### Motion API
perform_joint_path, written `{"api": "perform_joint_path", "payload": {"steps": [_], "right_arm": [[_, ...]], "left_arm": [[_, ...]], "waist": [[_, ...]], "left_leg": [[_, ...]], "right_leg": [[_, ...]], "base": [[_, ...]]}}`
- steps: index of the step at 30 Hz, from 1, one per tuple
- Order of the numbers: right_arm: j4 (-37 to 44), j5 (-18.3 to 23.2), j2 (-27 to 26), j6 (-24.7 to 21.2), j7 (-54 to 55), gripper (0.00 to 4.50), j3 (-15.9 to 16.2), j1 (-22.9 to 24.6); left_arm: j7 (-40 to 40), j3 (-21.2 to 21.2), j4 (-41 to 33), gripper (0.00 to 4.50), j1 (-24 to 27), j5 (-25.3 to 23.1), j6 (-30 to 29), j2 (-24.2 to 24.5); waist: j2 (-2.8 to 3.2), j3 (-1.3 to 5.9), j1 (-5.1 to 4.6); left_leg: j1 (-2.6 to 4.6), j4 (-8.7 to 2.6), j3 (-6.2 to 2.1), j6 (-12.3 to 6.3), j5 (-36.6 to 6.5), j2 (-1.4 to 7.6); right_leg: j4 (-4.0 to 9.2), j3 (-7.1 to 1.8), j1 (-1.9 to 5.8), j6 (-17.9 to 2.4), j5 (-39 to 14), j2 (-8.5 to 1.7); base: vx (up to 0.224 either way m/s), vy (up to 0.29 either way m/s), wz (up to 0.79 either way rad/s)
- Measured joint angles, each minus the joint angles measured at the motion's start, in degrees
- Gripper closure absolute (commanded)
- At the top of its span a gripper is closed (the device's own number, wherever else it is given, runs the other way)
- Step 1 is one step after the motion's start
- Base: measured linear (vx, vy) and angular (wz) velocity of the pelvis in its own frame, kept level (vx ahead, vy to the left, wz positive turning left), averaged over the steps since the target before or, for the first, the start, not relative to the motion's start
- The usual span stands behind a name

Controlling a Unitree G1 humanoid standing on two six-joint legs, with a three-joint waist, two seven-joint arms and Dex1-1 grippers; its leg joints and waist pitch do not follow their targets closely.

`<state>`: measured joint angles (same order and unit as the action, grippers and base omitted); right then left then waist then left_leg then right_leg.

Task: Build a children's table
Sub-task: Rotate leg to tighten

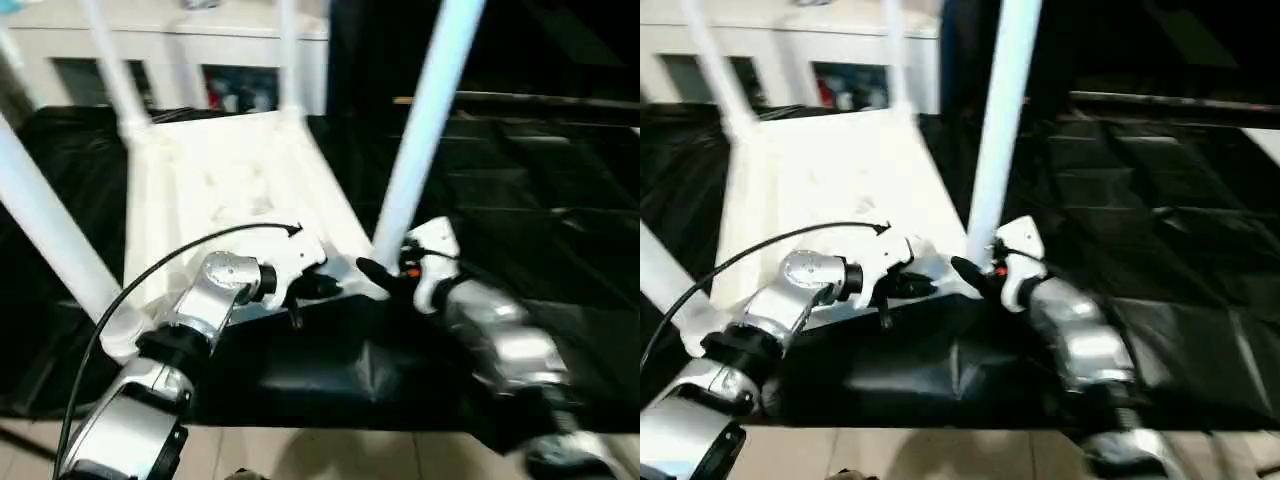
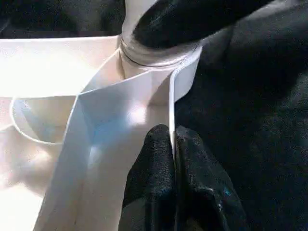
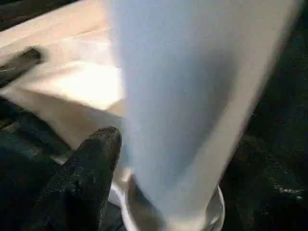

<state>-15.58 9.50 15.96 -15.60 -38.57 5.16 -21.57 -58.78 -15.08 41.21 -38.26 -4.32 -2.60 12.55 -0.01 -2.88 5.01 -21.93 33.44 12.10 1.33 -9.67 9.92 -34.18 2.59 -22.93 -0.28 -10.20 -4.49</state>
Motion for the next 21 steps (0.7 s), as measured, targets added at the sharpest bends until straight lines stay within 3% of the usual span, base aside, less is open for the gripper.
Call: {"api": "perform_joint_path", "payload": {"steps": [7, 10, 14, 17, 21], "right_arm": [[8.18, 2.02, 9.12, -1.68, -9.59, 1.17, 0.13, 5.4], [10.23, 2.49, 11.79, -2.53, -11.73, 1.14, -0.21, 6.14], [14.37, 5.69, 14.5, -6.05, -16.04, 1.14, -0.36, 6.75], [16.26, 8.27, 15.17, -8.29, -18.41, 1.14, -0.32, 8.17], [17.45, 9.9, 14.23, -10.39, -19.36, 1.14, -0.05, 8.44]], "left_arm": [[-1.02, 0.94, -4.9, 4.5, 3.0, 0.72, -0.46, 1.07], [-2.04, 2.38, -8.3, 4.05, 4.67, 3.83, -3.16, 1.9], [-5.06, 3.68, -19.44, 3.9, 7.01, 8.96, -8.0, 3.83], [-7.02, 5.02, -25.63, 3.54, 8.29, 10.52, -12.15, 6.81], [-10.05, 4.77, -33.27, 3.38, 12.28, 12.42, -18.09, 11.22]], "waist": [[0.33, -0.08, 0.18], [0.3, -0.14, 0.0], [0.03, -0.3, 0.1], [0.02, -0.28, 0.03], [-0.09, -0.34, -0.19]], "left_leg": [[-0.1, -0.1, 0.0, 0.01, 0.01, 0.0], [-0.22, -0.11, 0.01, 0.0, 0.01, 0.01], [-0.28, -0.09, 0.0, -0.03, -0.01, 0.06], [-0.19, -0.1, 0.0, -0.02, -0.01, 0.07], [-0.11, -0.04, 0.0, 0.0, 0.0, 0.07]], "right_leg": [[0.0, 0.02, -0.15, 0.05, -0.03, 0.0], [0.0, 0.04, -0.26, 0.05, -0.03, 0.0], [0.03, 0.09, -0.27, 0.05, -0.04, 0.03], [0.01, 0.09, -0.22, 0.06, -0.04, 0.04], [-0.05, 0.06, -0.2, 0.05, -0.03, 0.04]], "base": [[0.0, 0.0, 0.0], [0.0, 0.0, 0.0], [0.0, 0.0, 0.0], [0.0, 0.0, 0.0], [0.0, 0.0, 0.0]]}}
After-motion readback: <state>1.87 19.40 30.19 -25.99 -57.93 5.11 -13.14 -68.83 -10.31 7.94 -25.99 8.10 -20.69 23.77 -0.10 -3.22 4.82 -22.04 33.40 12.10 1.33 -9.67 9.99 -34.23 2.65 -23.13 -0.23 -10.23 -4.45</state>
